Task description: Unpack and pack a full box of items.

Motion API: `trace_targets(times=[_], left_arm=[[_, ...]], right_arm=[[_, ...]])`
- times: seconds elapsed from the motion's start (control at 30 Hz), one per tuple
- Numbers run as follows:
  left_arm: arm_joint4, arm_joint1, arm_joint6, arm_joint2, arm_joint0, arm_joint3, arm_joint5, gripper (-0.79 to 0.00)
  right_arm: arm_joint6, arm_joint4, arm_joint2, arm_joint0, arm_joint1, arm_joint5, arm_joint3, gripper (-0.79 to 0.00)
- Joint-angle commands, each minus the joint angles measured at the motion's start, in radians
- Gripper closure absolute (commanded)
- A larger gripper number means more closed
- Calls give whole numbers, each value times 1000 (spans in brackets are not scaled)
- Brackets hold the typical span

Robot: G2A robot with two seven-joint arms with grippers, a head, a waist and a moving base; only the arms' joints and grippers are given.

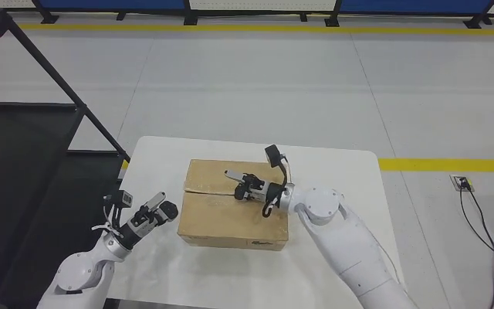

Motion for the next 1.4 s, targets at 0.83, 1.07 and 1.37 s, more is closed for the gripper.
trace_targets(times=[0.83, 1.07, 1.37], left_arm=[[-12, 5, -6, -43, 15, -24, -1, -785], [-16, 5, -14, -44, 12, -25, 5, -785], [-9, 6, -15, -46, 7, -30, 13, -785]], right_arm=[[22, 25, 226, -172, 75, 42, -163, -785], [34, 61, 289, -212, 93, 27, -171, -785], [54, 104, 339, -239, 110, 4, -154, -785]])
